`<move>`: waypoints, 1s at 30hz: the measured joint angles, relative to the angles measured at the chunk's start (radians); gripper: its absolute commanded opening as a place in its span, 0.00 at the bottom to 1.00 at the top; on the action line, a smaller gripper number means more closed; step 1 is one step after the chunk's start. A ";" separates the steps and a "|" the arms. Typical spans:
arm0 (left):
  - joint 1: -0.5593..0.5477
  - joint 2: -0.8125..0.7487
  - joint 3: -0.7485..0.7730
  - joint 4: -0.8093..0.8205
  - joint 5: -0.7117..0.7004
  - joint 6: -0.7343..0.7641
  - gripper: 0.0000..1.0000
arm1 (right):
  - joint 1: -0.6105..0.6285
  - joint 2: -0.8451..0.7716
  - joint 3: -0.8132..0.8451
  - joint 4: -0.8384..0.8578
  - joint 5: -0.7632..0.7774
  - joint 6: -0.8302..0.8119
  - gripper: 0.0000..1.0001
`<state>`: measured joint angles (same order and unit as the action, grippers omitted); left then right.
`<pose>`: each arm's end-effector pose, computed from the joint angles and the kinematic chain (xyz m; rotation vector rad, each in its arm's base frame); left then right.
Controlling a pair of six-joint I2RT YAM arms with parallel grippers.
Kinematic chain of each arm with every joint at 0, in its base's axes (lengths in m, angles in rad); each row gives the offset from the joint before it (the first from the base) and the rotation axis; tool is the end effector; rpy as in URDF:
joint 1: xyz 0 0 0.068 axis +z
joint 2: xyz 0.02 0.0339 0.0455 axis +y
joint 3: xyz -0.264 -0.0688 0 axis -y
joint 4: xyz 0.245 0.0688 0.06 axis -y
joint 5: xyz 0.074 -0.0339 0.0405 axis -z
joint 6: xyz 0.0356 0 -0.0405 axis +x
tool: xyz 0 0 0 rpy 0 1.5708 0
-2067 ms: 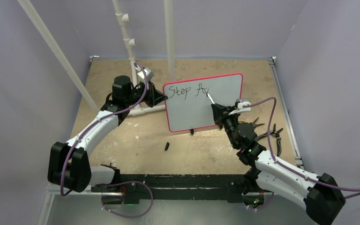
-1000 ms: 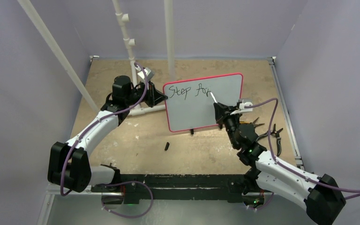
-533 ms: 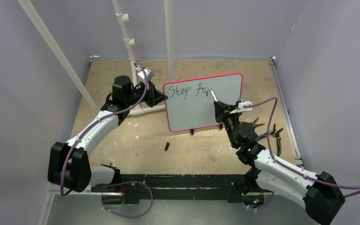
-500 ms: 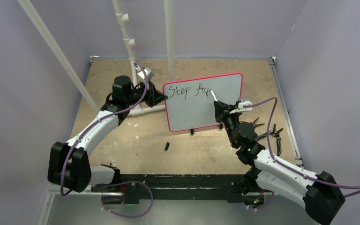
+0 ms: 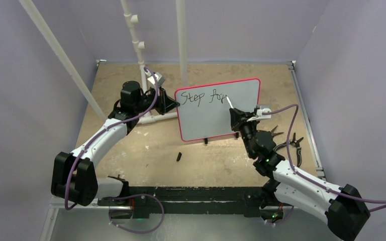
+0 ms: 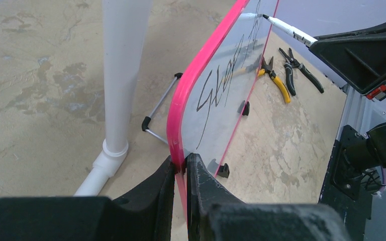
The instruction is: Write a sentence on the whiteboard
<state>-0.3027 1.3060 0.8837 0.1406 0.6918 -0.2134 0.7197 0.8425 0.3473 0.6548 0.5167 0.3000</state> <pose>0.2761 -0.1100 0.2944 0.5791 1.8128 -0.9924 0.1560 0.1133 0.2636 0.1316 1.4432 0.4737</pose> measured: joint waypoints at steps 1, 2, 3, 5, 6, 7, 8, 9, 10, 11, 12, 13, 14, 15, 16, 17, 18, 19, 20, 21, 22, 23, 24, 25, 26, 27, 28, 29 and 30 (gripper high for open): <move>0.000 0.000 0.000 0.000 0.000 0.000 0.00 | 0.000 -0.001 0.000 -0.005 0.002 0.005 0.00; 0.000 0.000 0.000 0.000 0.000 0.000 0.00 | 0.000 -0.002 -0.001 -0.007 0.005 0.014 0.00; 0.000 0.000 0.000 0.000 0.000 0.000 0.00 | 0.000 -0.003 -0.004 -0.009 0.008 0.022 0.00; 0.000 0.000 0.000 0.000 -0.001 0.000 0.00 | 0.000 -0.008 -0.012 -0.012 0.011 0.034 0.00; 0.000 0.000 0.000 0.000 -0.001 0.000 0.00 | 0.000 -0.008 -0.014 -0.013 0.012 0.041 0.00; 0.000 0.000 0.000 0.000 -0.002 0.000 0.00 | 0.000 -0.008 -0.015 -0.014 0.013 0.046 0.00; 0.000 0.000 0.000 0.000 -0.002 0.000 0.00 | 0.000 -0.009 -0.015 -0.015 0.013 0.049 0.00; 0.000 0.000 0.000 0.000 -0.002 0.000 0.00 | 0.000 -0.011 -0.015 -0.017 0.014 0.053 0.00; 0.000 0.000 0.000 0.000 -0.001 0.000 0.00 | 0.000 -0.013 -0.015 -0.020 0.014 0.056 0.00; 0.000 0.000 0.000 0.000 -0.001 0.000 0.00 | 0.000 -0.014 -0.015 -0.026 0.014 0.060 0.00; 0.000 0.000 0.000 0.000 -0.002 0.000 0.00 | 0.000 -0.016 -0.016 -0.031 0.014 0.062 0.00; -0.001 0.000 0.000 0.000 -0.002 0.000 0.00 | 0.000 -0.019 -0.016 -0.037 0.014 0.064 0.00; -0.001 0.000 0.000 0.000 -0.002 0.000 0.00 | 0.000 -0.021 -0.017 -0.041 0.015 0.067 0.00; 0.000 0.000 0.000 0.000 -0.002 0.000 0.00 | 0.000 -0.025 -0.018 -0.047 0.014 0.071 0.00; -0.001 0.000 0.000 0.000 -0.002 0.000 0.00 | 0.000 -0.028 -0.019 -0.051 0.015 0.074 0.00; -0.001 0.000 0.000 0.000 -0.002 0.000 0.00 | 0.000 -0.031 -0.019 -0.057 0.014 0.076 0.00; -0.001 0.000 0.000 0.000 -0.002 0.000 0.00 | 0.000 -0.033 -0.021 -0.061 0.014 0.079 0.00; -0.001 0.000 0.000 0.000 -0.002 0.000 0.00 | 0.000 -0.034 -0.023 -0.064 0.015 0.082 0.00; -0.001 0.000 0.000 0.000 -0.002 0.000 0.00 | 0.000 -0.036 -0.024 -0.066 0.015 0.083 0.00; -0.001 0.000 0.000 0.000 -0.002 0.000 0.00 | 0.000 -0.037 -0.025 -0.068 0.015 0.085 0.00; -0.001 0.000 0.000 0.000 -0.002 0.000 0.00 | 0.000 -0.039 -0.026 -0.069 0.015 0.085 0.00; -0.001 0.000 0.000 0.000 -0.002 0.000 0.00 | 0.000 -0.039 -0.026 -0.069 0.015 0.085 0.00; -0.001 0.000 0.000 0.000 -0.002 0.000 0.00 | 0.000 -0.039 -0.026 -0.069 0.015 0.085 0.00; -0.001 0.000 0.000 0.000 -0.002 0.000 0.00 | 0.000 -0.039 -0.026 -0.068 0.016 0.085 0.00; -0.001 0.000 0.000 0.000 -0.002 0.000 0.00 | 0.000 -0.039 -0.026 -0.067 0.016 0.085 0.00; -0.001 0.000 0.000 0.000 -0.002 0.000 0.00 | 0.000 -0.039 -0.026 -0.065 0.016 0.084 0.00; -0.001 0.000 0.000 0.000 -0.002 0.000 0.00 | 0.000 -0.038 -0.026 -0.064 0.016 0.082 0.00; -0.001 0.000 0.000 0.000 -0.002 0.000 0.00 | 0.000 -0.038 -0.026 -0.063 0.016 0.080 0.00; -0.001 0.000 0.000 0.000 -0.002 0.000 0.00 | 0.000 -0.038 -0.026 -0.062 0.016 0.077 0.00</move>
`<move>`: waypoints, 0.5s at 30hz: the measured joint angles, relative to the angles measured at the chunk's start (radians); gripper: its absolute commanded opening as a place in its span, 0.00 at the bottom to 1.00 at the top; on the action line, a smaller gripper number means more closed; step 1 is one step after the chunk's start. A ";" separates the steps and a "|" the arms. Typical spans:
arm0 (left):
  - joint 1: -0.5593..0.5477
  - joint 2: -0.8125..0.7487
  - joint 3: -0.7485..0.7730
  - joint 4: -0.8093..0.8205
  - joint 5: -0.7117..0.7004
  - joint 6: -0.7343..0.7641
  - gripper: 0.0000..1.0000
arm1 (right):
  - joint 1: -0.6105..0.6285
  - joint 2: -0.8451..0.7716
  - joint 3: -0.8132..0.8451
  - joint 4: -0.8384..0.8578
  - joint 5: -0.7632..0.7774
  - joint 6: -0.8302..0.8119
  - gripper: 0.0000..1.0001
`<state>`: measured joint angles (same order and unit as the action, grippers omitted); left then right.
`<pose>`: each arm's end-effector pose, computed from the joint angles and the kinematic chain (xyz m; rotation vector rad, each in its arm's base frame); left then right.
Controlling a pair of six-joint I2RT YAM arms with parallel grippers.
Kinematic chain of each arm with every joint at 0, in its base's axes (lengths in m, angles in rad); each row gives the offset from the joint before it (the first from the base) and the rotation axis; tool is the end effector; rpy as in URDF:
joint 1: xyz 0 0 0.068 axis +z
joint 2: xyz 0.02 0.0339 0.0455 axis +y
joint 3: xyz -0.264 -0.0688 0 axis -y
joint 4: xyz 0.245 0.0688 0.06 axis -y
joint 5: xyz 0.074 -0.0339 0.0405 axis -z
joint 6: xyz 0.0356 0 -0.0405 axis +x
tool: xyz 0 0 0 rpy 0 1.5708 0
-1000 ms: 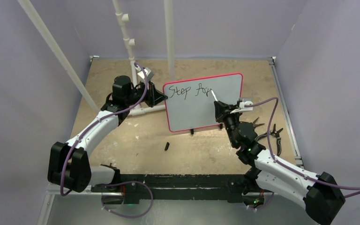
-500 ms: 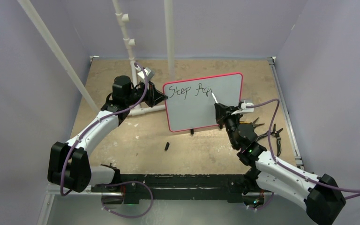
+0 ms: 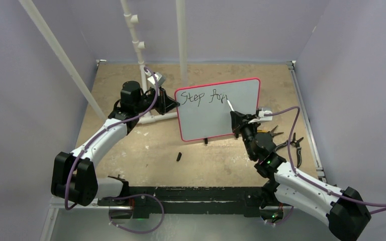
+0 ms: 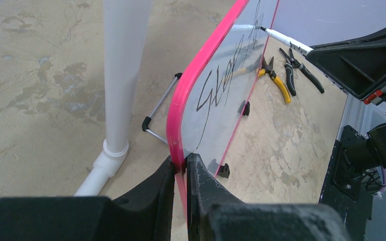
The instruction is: Write a sentence on the whiteboard
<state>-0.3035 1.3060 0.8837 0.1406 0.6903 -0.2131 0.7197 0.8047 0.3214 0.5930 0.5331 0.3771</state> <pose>0.2761 -0.1102 0.2944 0.5790 1.8129 -0.9914 0.1517 0.1089 0.2545 0.1858 1.4847 0.4993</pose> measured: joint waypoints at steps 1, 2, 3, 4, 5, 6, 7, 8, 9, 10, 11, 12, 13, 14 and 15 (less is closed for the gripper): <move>0.000 0.000 0.000 0.000 0.000 0.000 0.00 | 0.000 0.000 0.000 0.003 0.001 -0.003 0.00; 0.000 0.000 0.000 0.000 0.000 0.000 0.00 | 0.000 0.002 0.000 0.008 0.002 -0.006 0.00; 0.000 0.000 0.000 0.000 0.000 0.000 0.00 | 0.000 0.003 0.000 0.012 0.003 -0.009 0.00; 0.000 0.000 0.000 0.000 0.000 0.000 0.00 | 0.000 0.006 0.000 0.018 0.005 -0.013 0.00; 0.000 0.000 0.000 0.000 -0.001 0.000 0.00 | 0.000 0.010 0.000 0.022 0.006 -0.018 0.00; 0.000 0.000 0.000 0.000 -0.003 0.000 0.00 | 0.000 0.013 0.000 0.026 0.007 -0.021 0.00; 0.000 0.000 0.000 0.000 -0.004 0.000 0.00 | 0.000 0.014 0.000 0.029 0.007 -0.025 0.00; 0.000 0.000 0.000 0.000 -0.003 0.000 0.00 | 0.000 0.014 0.000 0.030 0.008 -0.031 0.00; 0.000 0.000 0.000 0.000 -0.003 0.000 0.00 | 0.000 0.014 0.000 0.033 0.008 -0.035 0.00; 0.000 0.000 0.000 0.000 -0.003 0.000 0.00 | 0.000 0.015 0.001 0.035 0.008 -0.040 0.00; 0.000 0.000 0.000 0.000 -0.003 0.000 0.00 | 0.000 0.016 0.002 0.037 0.009 -0.045 0.00; 0.000 0.000 0.000 0.000 -0.003 0.000 0.00 | 0.000 0.018 0.004 0.040 0.011 -0.049 0.00; 0.000 0.000 0.000 0.000 -0.003 0.000 0.00 | 0.000 0.020 0.006 0.044 0.013 -0.054 0.00; 0.000 0.000 0.000 0.000 -0.003 0.000 0.00 | 0.000 0.021 0.006 0.048 0.017 -0.059 0.00; 0.000 0.000 0.000 0.000 -0.003 0.000 0.00 | 0.000 0.021 0.006 0.052 0.021 -0.063 0.00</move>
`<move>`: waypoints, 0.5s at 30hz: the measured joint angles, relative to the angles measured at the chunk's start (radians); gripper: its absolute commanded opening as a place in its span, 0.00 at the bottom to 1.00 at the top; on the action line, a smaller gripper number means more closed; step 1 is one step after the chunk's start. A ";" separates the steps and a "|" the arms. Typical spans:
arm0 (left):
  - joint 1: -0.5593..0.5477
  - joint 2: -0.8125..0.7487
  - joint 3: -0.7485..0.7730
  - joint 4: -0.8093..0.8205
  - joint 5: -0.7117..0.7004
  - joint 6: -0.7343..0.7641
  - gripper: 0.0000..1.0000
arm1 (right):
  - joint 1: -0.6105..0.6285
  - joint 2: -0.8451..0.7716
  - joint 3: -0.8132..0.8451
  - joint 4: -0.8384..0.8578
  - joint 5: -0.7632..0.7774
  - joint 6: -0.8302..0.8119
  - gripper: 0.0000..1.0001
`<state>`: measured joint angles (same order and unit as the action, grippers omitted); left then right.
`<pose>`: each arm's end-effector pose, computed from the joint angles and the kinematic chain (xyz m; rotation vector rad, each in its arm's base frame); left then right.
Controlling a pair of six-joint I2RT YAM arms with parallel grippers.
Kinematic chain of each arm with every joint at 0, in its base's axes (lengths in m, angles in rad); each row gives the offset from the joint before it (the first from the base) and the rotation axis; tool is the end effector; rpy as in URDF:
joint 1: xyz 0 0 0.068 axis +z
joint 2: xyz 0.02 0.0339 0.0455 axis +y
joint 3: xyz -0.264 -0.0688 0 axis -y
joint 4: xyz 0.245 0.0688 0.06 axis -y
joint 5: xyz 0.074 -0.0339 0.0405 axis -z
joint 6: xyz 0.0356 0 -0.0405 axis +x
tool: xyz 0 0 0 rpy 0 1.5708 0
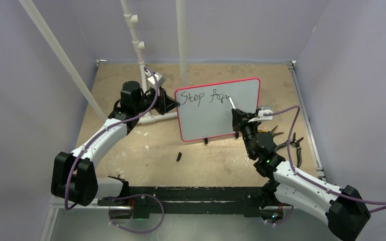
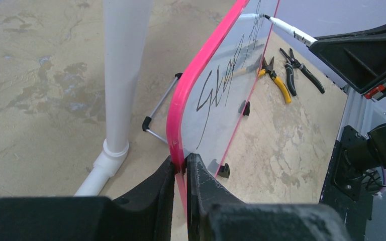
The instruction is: Write a sentence on the whiteboard
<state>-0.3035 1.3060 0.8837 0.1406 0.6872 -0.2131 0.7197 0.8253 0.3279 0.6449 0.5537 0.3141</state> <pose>0.2762 -0.1102 0.2944 0.5768 1.8135 -0.9886 0.1537 0.1099 0.2586 0.1684 1.4515 0.4525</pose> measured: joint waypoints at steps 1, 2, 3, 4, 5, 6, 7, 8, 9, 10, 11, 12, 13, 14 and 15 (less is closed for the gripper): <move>0.000 0.000 0.000 0.000 0.000 0.000 0.00 | 0.000 0.000 0.002 0.003 0.004 -0.005 0.00; 0.000 0.000 0.000 0.000 0.000 0.000 0.00 | 0.000 0.001 0.005 0.005 0.006 -0.010 0.00; 0.000 0.000 0.000 0.000 0.001 0.000 0.00 | 0.000 0.003 0.007 0.008 0.008 -0.014 0.00; 0.000 0.000 0.000 0.000 0.001 0.000 0.00 | 0.000 0.006 0.010 0.008 0.009 -0.018 0.00; 0.000 0.000 0.000 0.000 0.001 0.000 0.00 | 0.000 0.008 0.013 0.008 0.010 -0.021 0.00; 0.000 0.000 0.000 0.000 0.000 0.000 0.00 | 0.000 0.011 0.016 0.011 0.010 -0.023 0.00; 0.000 0.000 0.000 0.000 0.000 0.000 0.00 | 0.000 0.014 0.017 0.014 0.010 -0.025 0.00; 0.000 0.000 0.000 0.000 0.000 0.000 0.00 | 0.000 0.016 0.018 0.016 0.010 -0.027 0.00; 0.000 0.000 0.000 0.000 0.000 0.000 0.00 | 0.000 0.017 0.018 0.018 0.010 -0.027 0.00; 0.000 0.000 0.000 0.000 0.000 0.000 0.00 | 0.000 0.019 0.018 0.019 0.011 -0.027 0.00; 0.000 0.000 0.000 0.000 0.000 0.000 0.00 | 0.000 0.019 0.018 0.019 0.012 -0.027 0.00; 0.000 0.000 0.000 0.000 0.000 0.000 0.00 | 0.000 0.019 0.018 0.019 0.013 -0.027 0.00; 0.000 0.000 0.000 0.000 0.000 0.000 0.00 | 0.000 0.019 0.018 0.018 0.013 -0.026 0.00; -0.001 0.000 0.000 0.000 0.000 0.000 0.00 | 0.000 0.019 0.018 0.018 0.014 -0.025 0.00; -0.001 0.000 0.000 0.000 0.000 0.000 0.00 | 0.000 0.018 0.018 0.017 0.016 -0.023 0.00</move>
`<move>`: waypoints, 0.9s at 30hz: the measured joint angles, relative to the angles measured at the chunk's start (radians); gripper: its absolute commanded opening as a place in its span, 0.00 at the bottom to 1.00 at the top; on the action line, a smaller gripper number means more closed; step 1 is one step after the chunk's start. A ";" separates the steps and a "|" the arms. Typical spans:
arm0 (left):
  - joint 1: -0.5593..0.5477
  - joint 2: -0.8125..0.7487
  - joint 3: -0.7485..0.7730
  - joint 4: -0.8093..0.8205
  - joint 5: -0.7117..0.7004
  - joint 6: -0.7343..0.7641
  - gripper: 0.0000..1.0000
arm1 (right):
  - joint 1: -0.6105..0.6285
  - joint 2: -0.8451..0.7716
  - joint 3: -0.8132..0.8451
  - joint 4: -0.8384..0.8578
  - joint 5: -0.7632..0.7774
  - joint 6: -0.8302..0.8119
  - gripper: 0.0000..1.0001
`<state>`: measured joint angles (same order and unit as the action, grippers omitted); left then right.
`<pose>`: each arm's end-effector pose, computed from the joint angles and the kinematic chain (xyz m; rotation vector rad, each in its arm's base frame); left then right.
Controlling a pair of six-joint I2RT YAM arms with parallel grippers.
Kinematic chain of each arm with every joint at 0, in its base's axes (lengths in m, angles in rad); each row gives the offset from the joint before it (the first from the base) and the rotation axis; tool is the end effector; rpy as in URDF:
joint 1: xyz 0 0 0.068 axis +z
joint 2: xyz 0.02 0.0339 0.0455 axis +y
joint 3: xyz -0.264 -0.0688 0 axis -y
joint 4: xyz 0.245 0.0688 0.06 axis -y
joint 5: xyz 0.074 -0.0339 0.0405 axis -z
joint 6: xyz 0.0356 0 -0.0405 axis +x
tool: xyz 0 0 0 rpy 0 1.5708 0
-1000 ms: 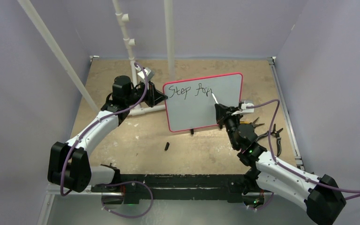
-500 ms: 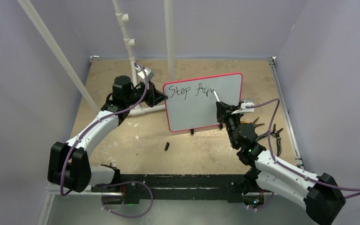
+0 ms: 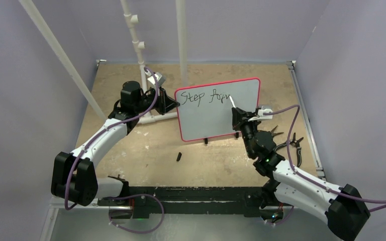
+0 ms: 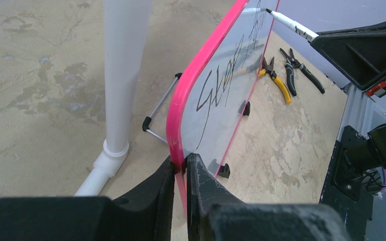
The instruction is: Write a sentence on the whiteboard
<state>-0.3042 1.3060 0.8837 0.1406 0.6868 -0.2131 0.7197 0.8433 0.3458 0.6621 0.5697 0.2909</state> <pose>0.2761 -0.1103 0.2944 0.5771 1.8135 -0.9887 0.1562 0.1114 0.2635 0.1706 1.4363 0.4305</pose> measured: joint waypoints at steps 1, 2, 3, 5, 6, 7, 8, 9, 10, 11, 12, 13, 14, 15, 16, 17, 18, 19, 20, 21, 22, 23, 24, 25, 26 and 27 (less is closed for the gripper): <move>0.000 0.000 0.000 0.000 0.000 0.000 0.00 | 0.000 -0.002 0.000 -0.002 0.001 0.002 0.00; 0.000 0.000 0.000 0.000 0.000 0.000 0.00 | 0.000 -0.003 0.000 -0.004 0.005 0.004 0.00; 0.000 0.000 0.000 0.000 0.000 0.000 0.00 | 0.000 -0.006 0.000 -0.007 0.009 0.006 0.00; 0.000 0.000 0.000 0.000 0.001 0.000 0.00 | 0.000 -0.014 0.000 -0.017 0.016 0.014 0.00; 0.000 0.000 0.000 0.000 0.001 0.000 0.00 | 0.000 -0.018 -0.002 -0.020 0.018 0.019 0.00; 0.000 0.000 0.000 0.000 0.001 0.000 0.00 | 0.000 -0.021 -0.004 -0.023 0.019 0.024 0.00; 0.000 0.000 0.000 0.000 0.001 0.000 0.00 | 0.000 -0.026 -0.008 -0.028 0.021 0.031 0.00; 0.000 0.000 0.000 0.000 0.001 0.000 0.00 | 0.000 -0.029 -0.011 -0.034 0.021 0.034 0.00; 0.000 0.000 0.000 0.000 0.001 0.000 0.00 | 0.000 -0.033 -0.015 -0.042 0.021 0.040 0.00; 0.000 0.000 0.000 0.000 0.001 0.000 0.00 | 0.000 -0.037 -0.018 -0.049 0.021 0.046 0.00; 0.000 0.000 0.000 0.000 0.001 0.000 0.00 | 0.000 -0.040 -0.022 -0.053 0.021 0.051 0.00; 0.000 0.000 0.000 0.000 0.001 0.000 0.00 | 0.000 -0.044 -0.025 -0.058 0.021 0.056 0.00; 0.000 0.000 0.000 0.000 0.001 0.000 0.00 | 0.000 -0.047 -0.027 -0.064 0.021 0.060 0.00; 0.000 0.000 0.000 0.000 0.001 0.000 0.00 | 0.000 -0.048 -0.028 -0.067 0.021 0.064 0.00; 0.000 0.000 0.000 0.000 0.000 0.000 0.00 | 0.000 -0.048 -0.028 -0.068 0.021 0.066 0.00; 0.000 0.000 0.000 0.000 0.000 0.000 0.00 | 0.000 -0.048 -0.028 -0.070 0.021 0.069 0.00; 0.000 0.000 0.000 0.000 0.000 0.000 0.00 | 0.000 -0.048 -0.028 -0.071 0.021 0.070 0.00; 0.000 0.000 0.000 0.000 0.000 0.000 0.00 | 0.000 -0.048 -0.028 -0.071 0.022 0.072 0.00; 0.000 0.000 0.000 0.000 0.000 0.000 0.00 | 0.000 -0.048 -0.028 -0.071 0.022 0.072 0.00; 0.000 0.000 0.000 0.000 0.000 0.000 0.00 | 0.000 -0.048 -0.028 -0.071 0.023 0.072 0.00; 0.000 0.000 0.000 0.000 0.000 0.000 0.00 | 0.000 -0.048 -0.028 -0.071 0.023 0.072 0.00; 0.000 0.000 0.000 0.000 0.000 0.000 0.00 | 0.000 -0.048 -0.028 -0.071 0.024 0.072 0.00; 0.000 0.000 0.000 0.000 0.000 0.000 0.00 | 0.000 -0.048 -0.028 -0.070 0.024 0.072 0.00; 0.000 0.000 0.000 0.000 0.000 0.000 0.00 | 0.000 -0.048 -0.028 -0.070 0.024 0.071 0.00; 0.000 0.000 0.000 0.000 0.000 0.000 0.00 | 0.000 -0.048 -0.028 -0.069 0.024 0.069 0.00; 0.000 0.000 0.000 0.000 0.000 0.000 0.00 | 0.000 -0.048 -0.028 -0.069 0.024 0.068 0.00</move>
<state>-0.3042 1.3060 0.8837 0.1406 0.6872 -0.2131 0.7197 0.7956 0.3176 0.5934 0.5938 0.3584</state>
